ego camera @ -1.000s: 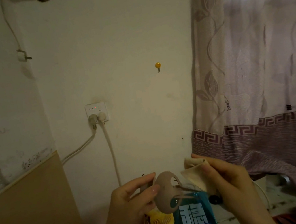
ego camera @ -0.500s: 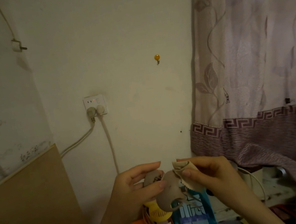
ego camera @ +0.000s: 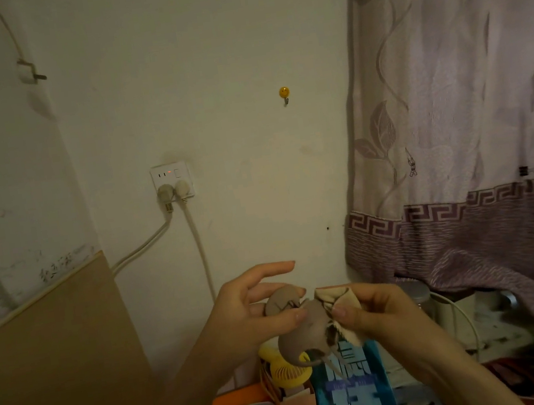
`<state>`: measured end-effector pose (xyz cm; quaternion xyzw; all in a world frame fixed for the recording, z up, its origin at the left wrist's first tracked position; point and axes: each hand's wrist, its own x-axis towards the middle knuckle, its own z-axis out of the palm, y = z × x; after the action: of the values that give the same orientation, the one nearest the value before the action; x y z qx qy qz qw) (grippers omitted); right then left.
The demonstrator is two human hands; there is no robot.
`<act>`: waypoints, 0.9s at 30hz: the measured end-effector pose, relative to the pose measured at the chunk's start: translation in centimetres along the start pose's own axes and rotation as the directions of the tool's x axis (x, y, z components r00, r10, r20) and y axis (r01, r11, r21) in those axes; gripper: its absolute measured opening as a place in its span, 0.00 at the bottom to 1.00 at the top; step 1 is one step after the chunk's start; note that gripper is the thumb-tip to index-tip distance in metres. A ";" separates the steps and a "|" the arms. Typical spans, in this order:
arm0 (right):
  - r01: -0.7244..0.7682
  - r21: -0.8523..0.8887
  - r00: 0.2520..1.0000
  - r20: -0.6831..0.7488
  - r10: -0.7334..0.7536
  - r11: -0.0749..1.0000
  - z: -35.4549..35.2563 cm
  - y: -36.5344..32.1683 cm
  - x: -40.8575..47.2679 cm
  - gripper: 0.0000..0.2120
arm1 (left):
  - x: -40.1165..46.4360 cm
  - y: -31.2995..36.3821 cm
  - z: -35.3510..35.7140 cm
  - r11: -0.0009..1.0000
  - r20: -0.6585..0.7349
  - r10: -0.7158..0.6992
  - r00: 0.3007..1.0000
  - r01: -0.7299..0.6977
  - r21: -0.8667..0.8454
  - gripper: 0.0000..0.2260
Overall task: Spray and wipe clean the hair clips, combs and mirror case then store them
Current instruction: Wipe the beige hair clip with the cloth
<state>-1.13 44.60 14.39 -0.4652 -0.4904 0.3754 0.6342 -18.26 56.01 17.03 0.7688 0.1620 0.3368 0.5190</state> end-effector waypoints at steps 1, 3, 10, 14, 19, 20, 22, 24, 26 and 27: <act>-0.013 0.029 1.000 -0.017 0.014 0.999 0.1 0.2 0.0 0.16 | 0.1 -0.1 0.1 1.000 -0.005 0.000 1.000 0.000 -0.004 0.25; -0.036 0.097 0.998 -0.045 0.041 0.995 0.2 0.6 0.0 0.15 | 0.1 -0.2 0.4 1.000 -0.036 0.002 0.999 -0.002 -0.011 0.26; -0.032 0.364 0.985 -0.145 0.091 0.931 1.4 1.7 -0.1 0.14 | 0.2 -0.7 1.9 0.992 -0.211 0.021 0.977 -0.046 -0.114 0.29; 0.038 0.452 0.967 -0.240 0.081 0.891 2.0 2.2 -0.2 0.12 | -0.2 -1.7 2.6 0.989 -0.254 -0.025 0.967 -0.013 -0.146 0.33; 0.076 0.514 0.960 -0.269 0.077 0.855 2.4 2.5 -0.1 0.14 | -0.8 -3.0 3.0 0.987 -0.270 -0.058 0.961 0.016 -0.158 0.28; 0.065 0.506 0.961 -0.265 0.083 0.860 2.5 2.6 -0.1 0.13 | -0.8 -3.2 3.0 0.986 -0.279 -0.063 0.958 0.017 -0.163 0.26; 0.041 0.454 0.961 -0.262 0.089 0.890 2.4 2.8 -0.1 0.11 | -0.8 -3.3 2.7 0.982 -0.288 -0.086 0.954 0.032 -0.188 0.23; 0.028 0.367 0.960 -0.268 0.076 0.930 2.0 2.9 -0.2 0.10 | -1.0 -3.3 2.3 0.977 -0.278 -0.108 0.954 0.051 -0.205 0.24; 0.032 0.243 0.957 -0.288 0.041 0.969 1.4 2.8 -0.3 0.12 | -1.1 -3.3 1.8 0.976 -0.260 -0.121 0.958 0.068 -0.205 0.26; 0.044 0.180 0.950 -0.311 0.014 0.983 1.0 2.7 -0.3 0.13 | -1.2 -3.3 1.6 0.976 -0.253 -0.126 0.959 0.074 -0.204 0.26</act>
<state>-2.21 45.34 11.81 -0.4539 -0.3510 0.3365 0.7467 -17.71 55.52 13.23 0.6541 0.2353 0.4235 0.5809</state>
